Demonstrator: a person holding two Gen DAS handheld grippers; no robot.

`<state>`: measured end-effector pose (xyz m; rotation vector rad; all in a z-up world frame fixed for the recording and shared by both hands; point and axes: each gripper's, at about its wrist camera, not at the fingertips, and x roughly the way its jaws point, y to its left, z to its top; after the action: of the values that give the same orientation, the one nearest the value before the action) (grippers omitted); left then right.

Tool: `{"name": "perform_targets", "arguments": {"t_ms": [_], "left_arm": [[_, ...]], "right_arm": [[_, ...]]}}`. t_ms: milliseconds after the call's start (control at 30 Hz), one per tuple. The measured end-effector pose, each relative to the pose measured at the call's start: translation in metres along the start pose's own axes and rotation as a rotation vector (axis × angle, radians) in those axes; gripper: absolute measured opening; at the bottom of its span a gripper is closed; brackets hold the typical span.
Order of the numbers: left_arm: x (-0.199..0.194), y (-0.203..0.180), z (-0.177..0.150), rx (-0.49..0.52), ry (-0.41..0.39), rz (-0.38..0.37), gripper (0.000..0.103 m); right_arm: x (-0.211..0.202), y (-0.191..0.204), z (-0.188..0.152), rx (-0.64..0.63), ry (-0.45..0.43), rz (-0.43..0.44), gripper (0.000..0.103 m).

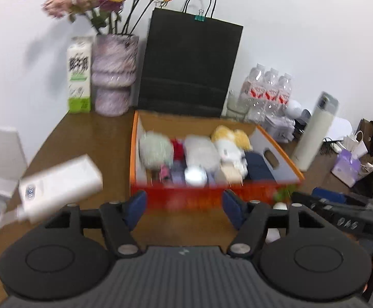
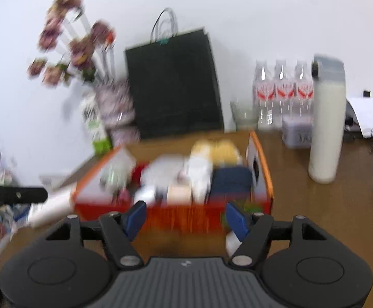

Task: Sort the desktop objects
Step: 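Withdraw both tools from the box back over the table, then grasp another white lid with the left tool while the right tool grasps the orange item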

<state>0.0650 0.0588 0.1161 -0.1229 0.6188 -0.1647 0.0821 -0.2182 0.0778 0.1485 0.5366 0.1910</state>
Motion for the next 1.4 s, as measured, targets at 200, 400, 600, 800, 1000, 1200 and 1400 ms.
{"name": "perform_targets", "arguments": {"t_ms": [200,400,600,800,1000,1200,1400], "left_arm": [[-0.019,-0.025,-0.096,0.066,0.049,-0.018,0.089],[-0.023,-0.03,-0.141,0.133,-0.031,0.065,0.095],[-0.024,-0.034,-0.146,0.198,-0.086,0.116,0.096],[-0.026,-0.041,-0.152,0.249,-0.103,0.144,0.096],[-0.025,-0.043,-0.153,0.261,-0.101,0.155,0.096],[-0.028,-0.045,-0.156,0.277,-0.122,0.151,0.096],[-0.025,-0.043,-0.154,0.272,-0.1,0.15,0.096]], "right_arm": [[-0.04,0.012,-0.079,-0.033,0.046,0.015,0.07],[-0.057,0.017,-0.114,-0.063,0.079,0.008,0.078],[-0.067,0.007,-0.117,-0.001,-0.011,0.024,0.084],[-0.072,0.011,-0.119,-0.032,-0.054,0.033,0.084],[-0.074,0.008,-0.119,-0.014,-0.058,0.032,0.084],[-0.075,0.008,-0.12,-0.015,-0.069,0.032,0.084],[-0.073,0.008,-0.12,-0.008,-0.057,0.027,0.084]]}}
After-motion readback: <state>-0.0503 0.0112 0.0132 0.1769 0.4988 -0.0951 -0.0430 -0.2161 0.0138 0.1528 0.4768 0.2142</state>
